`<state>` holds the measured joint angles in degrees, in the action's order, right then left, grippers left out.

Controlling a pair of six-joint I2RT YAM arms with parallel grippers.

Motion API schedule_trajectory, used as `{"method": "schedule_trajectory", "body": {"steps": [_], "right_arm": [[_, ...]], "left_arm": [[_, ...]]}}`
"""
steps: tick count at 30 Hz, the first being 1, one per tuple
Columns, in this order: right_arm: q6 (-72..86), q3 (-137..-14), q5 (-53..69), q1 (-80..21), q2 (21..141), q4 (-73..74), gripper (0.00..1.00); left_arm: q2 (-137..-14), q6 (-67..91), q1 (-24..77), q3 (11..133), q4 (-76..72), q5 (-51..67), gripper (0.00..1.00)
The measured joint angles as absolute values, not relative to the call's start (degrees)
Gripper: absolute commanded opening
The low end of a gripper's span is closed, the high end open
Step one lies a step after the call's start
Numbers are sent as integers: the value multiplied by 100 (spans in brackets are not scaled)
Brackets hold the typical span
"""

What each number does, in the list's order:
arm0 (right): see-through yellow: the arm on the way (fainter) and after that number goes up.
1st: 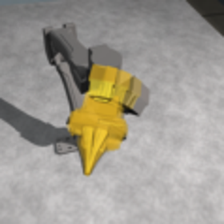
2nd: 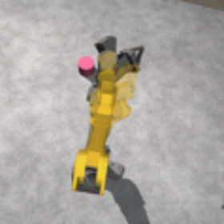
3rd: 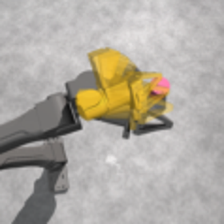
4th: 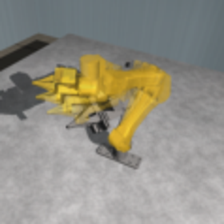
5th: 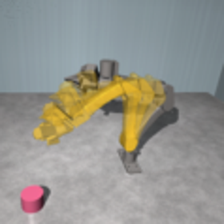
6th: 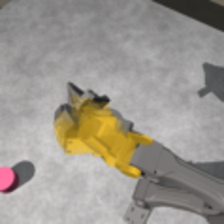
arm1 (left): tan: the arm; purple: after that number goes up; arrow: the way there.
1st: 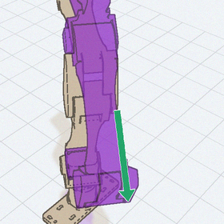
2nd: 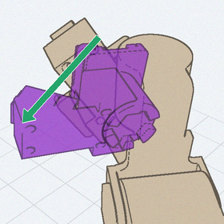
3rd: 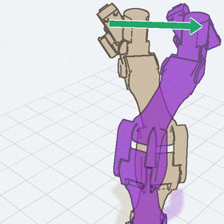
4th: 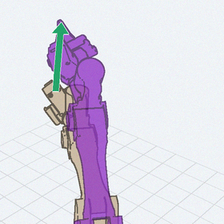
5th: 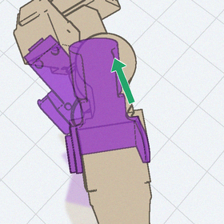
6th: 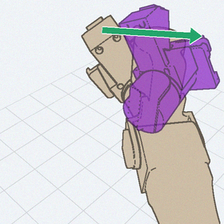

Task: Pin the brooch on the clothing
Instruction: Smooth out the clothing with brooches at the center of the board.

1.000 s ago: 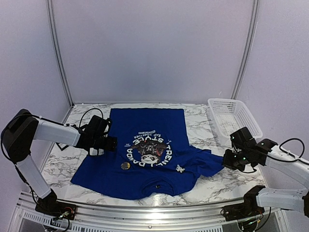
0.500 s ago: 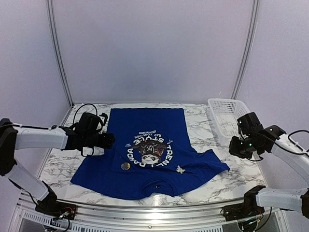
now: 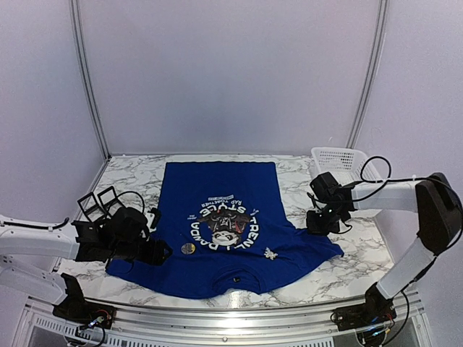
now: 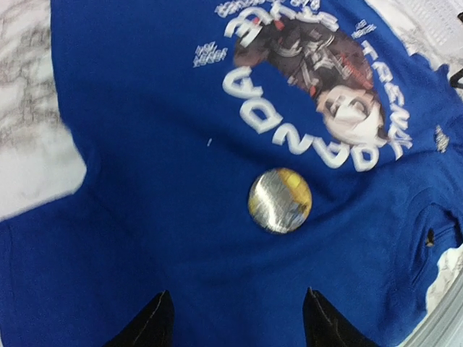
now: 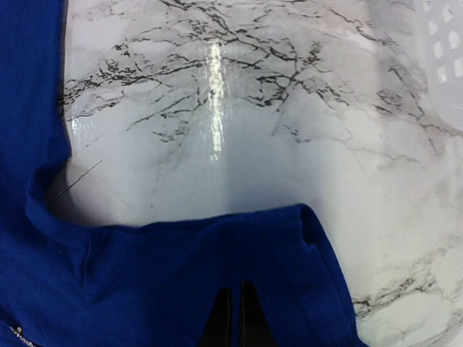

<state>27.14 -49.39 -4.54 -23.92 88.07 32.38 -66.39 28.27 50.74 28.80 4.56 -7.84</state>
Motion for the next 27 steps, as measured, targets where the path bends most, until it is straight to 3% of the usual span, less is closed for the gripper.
{"method": "schedule_trajectory", "body": {"steps": [11,19,27], "right_arm": [[2300,-5116,-493,-2029,9577,2272,0],[2012,-5833,-849,-2180,9961,2735,0],[2051,-6477,-1466,-4112,9135,3603,0]], "left_arm": [[-6335,3894,5166,1927,447,-666,62],[-5590,3833,5308,1933,1319,-864,60],[-6042,3197,6023,2936,1529,-941,57]]}}
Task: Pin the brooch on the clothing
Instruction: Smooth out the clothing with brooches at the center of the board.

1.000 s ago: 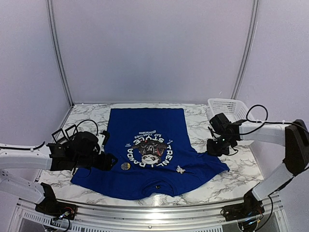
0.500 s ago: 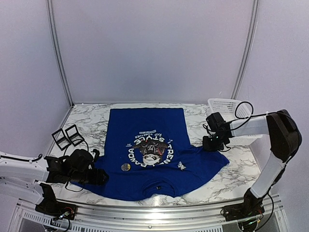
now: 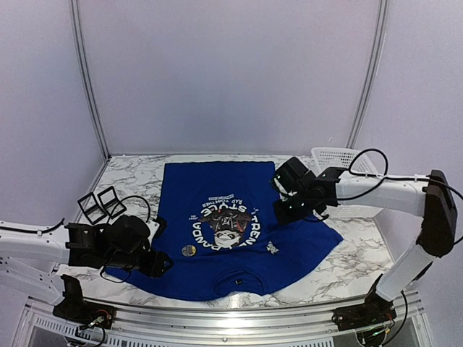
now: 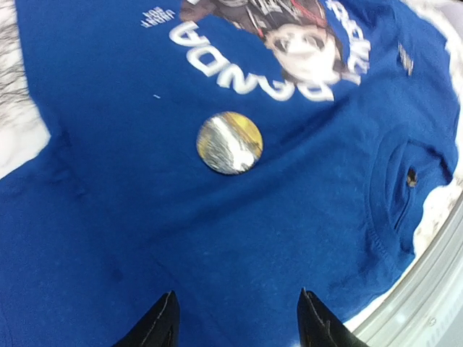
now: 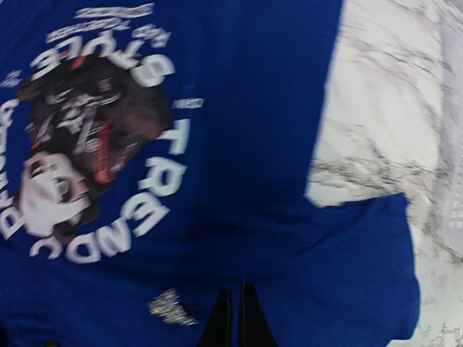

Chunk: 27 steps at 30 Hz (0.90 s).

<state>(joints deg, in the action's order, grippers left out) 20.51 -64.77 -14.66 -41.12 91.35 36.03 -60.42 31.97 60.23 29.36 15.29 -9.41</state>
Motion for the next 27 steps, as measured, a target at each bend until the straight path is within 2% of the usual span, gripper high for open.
{"method": "schedule_trajectory", "body": {"steps": [6,12,20,27], "right_arm": [[2318,-5924,-172,-5935,9076,3074,0],[2840,-5275,425,-6740,9579,2788,0],[3485,-4845,897,-7417,9338,2174,0],[3559,-4836,1253,-7666,9247,2589,0]], "left_arm": [[-7286,2720,6552,3192,1350,-821,56],[-8071,2443,7057,3454,1197,-646,57],[-7487,3035,7341,2965,976,-207,59],[-6956,3485,7577,2823,1590,141,68]]}}
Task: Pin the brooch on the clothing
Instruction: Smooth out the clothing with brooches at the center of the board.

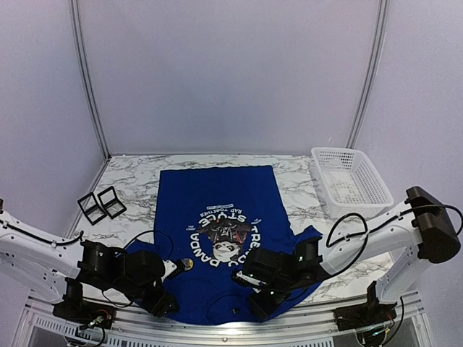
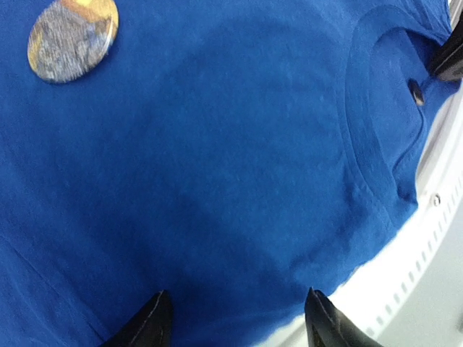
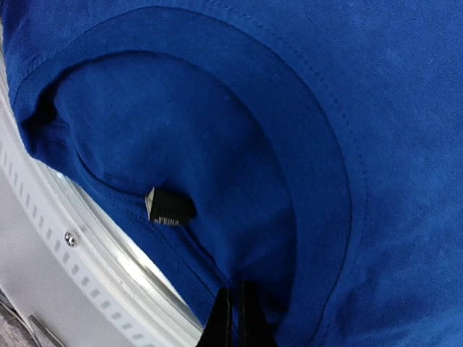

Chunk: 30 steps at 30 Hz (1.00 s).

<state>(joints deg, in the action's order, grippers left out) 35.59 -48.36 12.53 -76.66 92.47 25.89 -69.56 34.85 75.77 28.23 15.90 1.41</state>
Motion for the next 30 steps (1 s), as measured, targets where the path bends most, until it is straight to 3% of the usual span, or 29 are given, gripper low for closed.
{"method": "schedule_trajectory", "body": {"steps": [3,6,11,15,20,30], "right_arm": [[3409,-5068,1369,-7607,9096,2923,0],[3164,-5546,1448,-7286,8812,3116,0],[2709,-6204,843,-5415,8552,3175,0],[2206,-6611,327,-4064,9177,2976,0],[1739,-6963,215,-3234,10370,2473,0],[1577,-7660,255,-2644,11714,1859,0]], "left_arm": [[-6775,3483,7592,2912,1940,309,74],[-6359,3376,7439,3157,2252,340,73],[-5791,3055,5500,3533,2257,239,73],[-6001,2842,4117,3452,2246,-51,73],[-6455,2711,3096,3118,2075,-287,74],[-6294,3498,2816,2180,1452,-963,76]]}}
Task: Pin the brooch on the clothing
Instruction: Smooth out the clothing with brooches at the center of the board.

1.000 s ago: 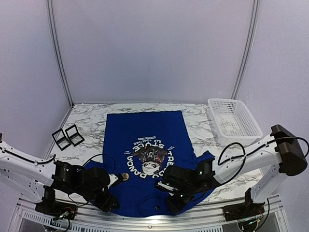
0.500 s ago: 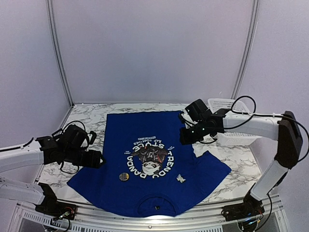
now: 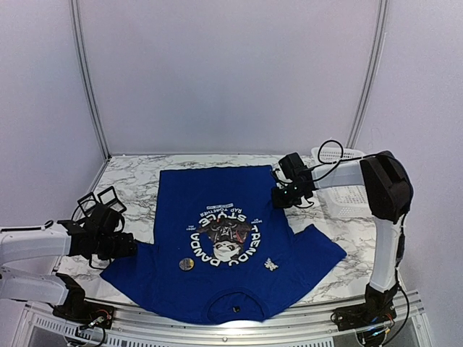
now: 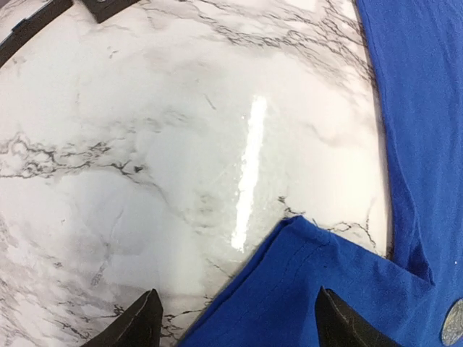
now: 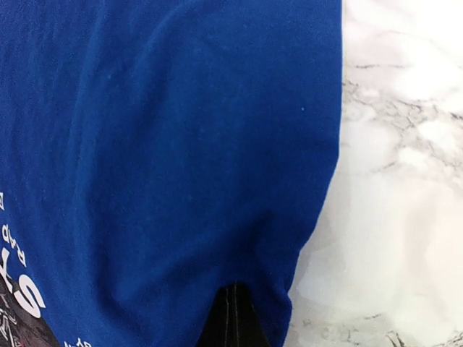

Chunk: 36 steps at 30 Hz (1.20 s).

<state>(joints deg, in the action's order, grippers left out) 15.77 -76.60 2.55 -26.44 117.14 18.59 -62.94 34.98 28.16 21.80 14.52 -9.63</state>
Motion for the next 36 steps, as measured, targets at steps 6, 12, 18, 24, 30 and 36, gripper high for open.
{"method": "schedule_trajectory", "body": {"steps": [6,12,18,24,30,36], "right_arm": [[1492,-8051,193,-2639,12011,1798,0],[1337,-8576,150,-2639,12326,1959,0],[1063,-8643,69,-2681,12095,2368,0],[985,-8254,-301,-2899,10680,2668,0],[1396,-6908,-274,-3686,9268,3011,0],[2215,-5295,141,-4560,8886,3503,0]], "left_arm": [[-5100,4552,2812,1586,1695,-1483,91],[-4182,5221,2814,1424,2327,-1826,99],[-4281,4663,2814,1896,2580,-2211,99],[-5826,3120,2814,3446,1629,-2196,88],[-8444,1750,2814,5054,882,-1575,41],[-10630,716,2816,6993,864,-1131,27]]}}
